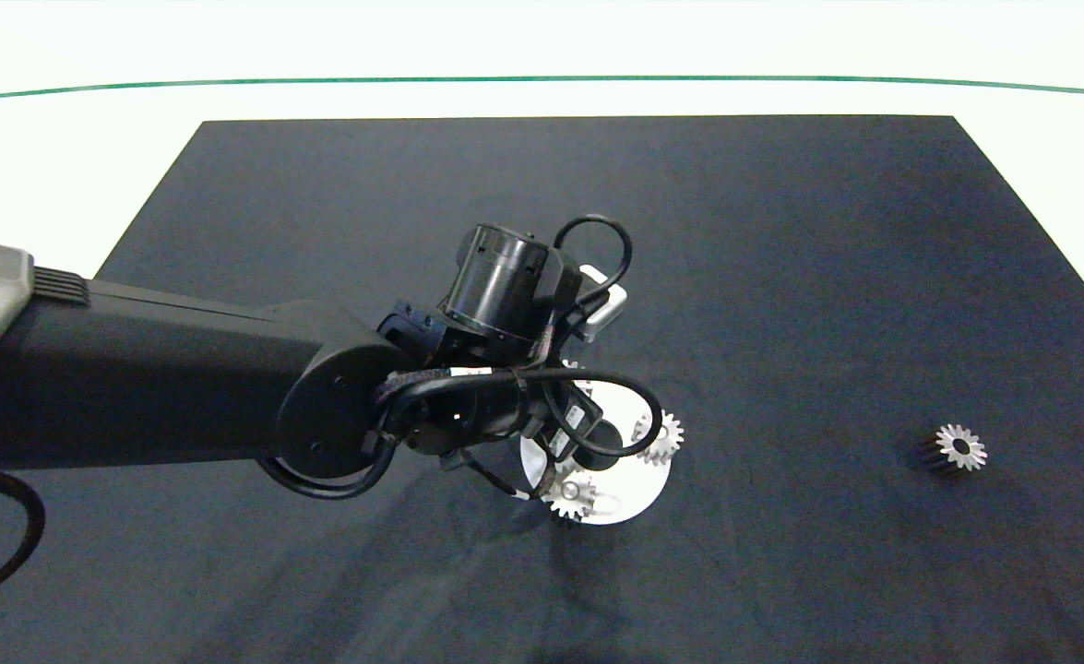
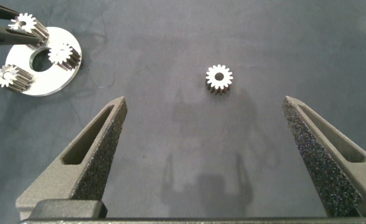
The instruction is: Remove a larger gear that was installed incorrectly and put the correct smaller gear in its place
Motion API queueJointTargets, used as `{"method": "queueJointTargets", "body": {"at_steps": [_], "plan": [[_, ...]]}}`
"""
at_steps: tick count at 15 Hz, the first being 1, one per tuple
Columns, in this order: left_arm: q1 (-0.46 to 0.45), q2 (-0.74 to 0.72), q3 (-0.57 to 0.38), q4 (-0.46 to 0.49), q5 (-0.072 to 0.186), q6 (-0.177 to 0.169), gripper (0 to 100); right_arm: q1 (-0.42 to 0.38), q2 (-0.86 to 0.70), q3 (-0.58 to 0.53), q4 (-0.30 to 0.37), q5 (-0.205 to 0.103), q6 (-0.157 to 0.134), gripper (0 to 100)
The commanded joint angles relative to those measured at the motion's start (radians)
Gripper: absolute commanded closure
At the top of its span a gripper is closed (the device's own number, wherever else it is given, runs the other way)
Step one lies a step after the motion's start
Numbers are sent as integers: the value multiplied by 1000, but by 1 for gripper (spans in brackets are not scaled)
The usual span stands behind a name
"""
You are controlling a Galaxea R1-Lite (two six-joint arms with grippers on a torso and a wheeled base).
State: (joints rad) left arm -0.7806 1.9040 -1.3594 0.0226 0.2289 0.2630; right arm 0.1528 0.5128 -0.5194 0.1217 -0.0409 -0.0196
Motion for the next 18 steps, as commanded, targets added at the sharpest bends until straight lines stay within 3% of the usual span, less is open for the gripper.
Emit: {"method": "queueJointTargets", "body": {"at_steps": [1,5,6,18], "plan": [[0,6,0,2,1,-4,78,1,0,2,1,-1,0,0],[0,0,9,2,1,-7,78,1,1,2,1,-1,0,0],[-2,-2,13,4,1,-7,0,-1,0,2,1,-1,0,0],[1,7,-9,23,1,-21,0,-1,-3,1,1,-1,-2,0]]}}
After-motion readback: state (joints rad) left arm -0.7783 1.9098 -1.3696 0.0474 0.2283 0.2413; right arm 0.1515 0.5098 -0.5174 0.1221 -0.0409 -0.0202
